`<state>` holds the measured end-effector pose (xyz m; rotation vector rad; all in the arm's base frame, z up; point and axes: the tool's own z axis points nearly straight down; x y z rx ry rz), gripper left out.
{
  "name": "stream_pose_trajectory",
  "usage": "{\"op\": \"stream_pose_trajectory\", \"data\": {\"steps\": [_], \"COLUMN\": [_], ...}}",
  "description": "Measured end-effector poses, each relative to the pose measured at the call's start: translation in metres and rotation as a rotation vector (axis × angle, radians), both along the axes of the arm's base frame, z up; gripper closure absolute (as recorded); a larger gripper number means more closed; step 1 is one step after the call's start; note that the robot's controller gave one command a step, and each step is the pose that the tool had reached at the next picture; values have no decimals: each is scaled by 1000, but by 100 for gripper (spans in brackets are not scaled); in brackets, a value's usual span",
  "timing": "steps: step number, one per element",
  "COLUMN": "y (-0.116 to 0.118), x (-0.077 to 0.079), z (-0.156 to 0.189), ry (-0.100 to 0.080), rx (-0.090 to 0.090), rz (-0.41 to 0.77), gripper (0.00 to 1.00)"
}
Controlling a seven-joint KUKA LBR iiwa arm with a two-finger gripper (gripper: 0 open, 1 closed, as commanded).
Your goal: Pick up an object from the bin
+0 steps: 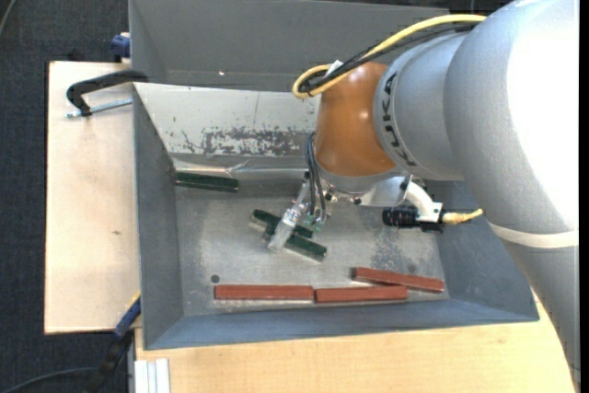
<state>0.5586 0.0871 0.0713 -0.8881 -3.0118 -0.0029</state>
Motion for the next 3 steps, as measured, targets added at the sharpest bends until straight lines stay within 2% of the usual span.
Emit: {"op": "stream_pose_trajectory", "data": {"steps": [1, 2, 3], "y": [0, 0, 1], "x": [2, 4, 6], "z": [2, 56, 92], "ry": [-6, -11, -10], "rx": [0, 0, 0], "rz": [-1, 1, 3], "gripper": [100, 100, 100]}}
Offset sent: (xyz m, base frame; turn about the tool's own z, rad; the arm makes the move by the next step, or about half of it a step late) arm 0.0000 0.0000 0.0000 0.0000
